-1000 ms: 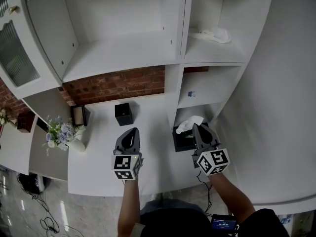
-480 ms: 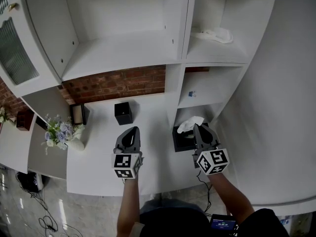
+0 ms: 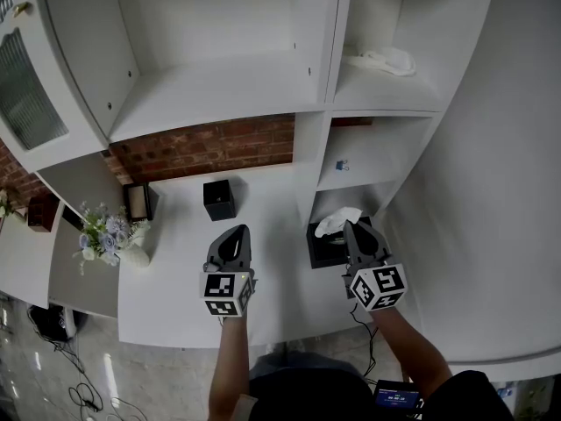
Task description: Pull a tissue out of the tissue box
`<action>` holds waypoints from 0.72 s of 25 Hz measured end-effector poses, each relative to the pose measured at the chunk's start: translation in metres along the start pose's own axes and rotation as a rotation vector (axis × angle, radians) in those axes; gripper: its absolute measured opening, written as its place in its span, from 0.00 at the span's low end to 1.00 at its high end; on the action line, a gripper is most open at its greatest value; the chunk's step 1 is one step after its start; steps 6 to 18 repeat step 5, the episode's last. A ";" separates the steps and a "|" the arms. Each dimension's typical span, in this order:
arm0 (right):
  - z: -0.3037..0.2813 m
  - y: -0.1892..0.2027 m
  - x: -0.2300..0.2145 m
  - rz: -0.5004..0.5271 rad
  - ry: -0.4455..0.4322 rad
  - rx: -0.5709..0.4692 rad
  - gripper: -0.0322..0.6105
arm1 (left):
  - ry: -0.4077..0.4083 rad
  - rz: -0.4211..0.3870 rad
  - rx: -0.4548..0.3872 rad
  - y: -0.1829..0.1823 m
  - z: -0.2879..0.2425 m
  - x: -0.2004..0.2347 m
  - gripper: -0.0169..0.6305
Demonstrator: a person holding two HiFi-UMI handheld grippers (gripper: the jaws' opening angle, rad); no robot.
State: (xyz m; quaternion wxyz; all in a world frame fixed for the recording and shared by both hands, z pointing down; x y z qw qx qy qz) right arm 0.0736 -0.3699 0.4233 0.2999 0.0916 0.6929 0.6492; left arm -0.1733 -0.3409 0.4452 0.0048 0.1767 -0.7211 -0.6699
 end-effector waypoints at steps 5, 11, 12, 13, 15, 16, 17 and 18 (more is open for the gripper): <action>-0.001 0.001 0.001 0.009 -0.003 0.002 0.05 | 0.005 -0.001 0.001 0.001 -0.001 0.000 0.04; -0.001 0.001 0.001 0.009 -0.003 0.002 0.05 | 0.005 -0.001 0.001 0.001 -0.001 0.000 0.04; -0.001 0.001 0.001 0.009 -0.003 0.002 0.05 | 0.005 -0.001 0.001 0.001 -0.001 0.000 0.04; -0.001 0.001 0.001 0.009 -0.003 0.002 0.05 | 0.005 -0.001 0.001 0.001 -0.001 0.000 0.04; -0.001 0.001 0.001 0.009 -0.003 0.002 0.05 | 0.005 -0.001 0.001 0.001 -0.001 0.000 0.04; -0.001 0.001 0.001 0.009 -0.003 0.002 0.05 | 0.005 -0.001 0.001 0.001 -0.001 0.000 0.04; -0.001 0.001 0.001 0.009 -0.003 0.002 0.05 | 0.005 -0.001 0.001 0.001 -0.001 0.000 0.04; -0.001 0.001 0.001 0.009 -0.003 0.002 0.05 | 0.005 -0.001 0.001 0.001 -0.001 0.000 0.04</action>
Point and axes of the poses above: the fingertips, and each gripper's own axes: z backward along the fingers, x to its left, y out of its underside, the point moved 2 cm from there along z, backward along the fingers, and after that the axes turned 14 degrees about -z, right-handed, at the moved point
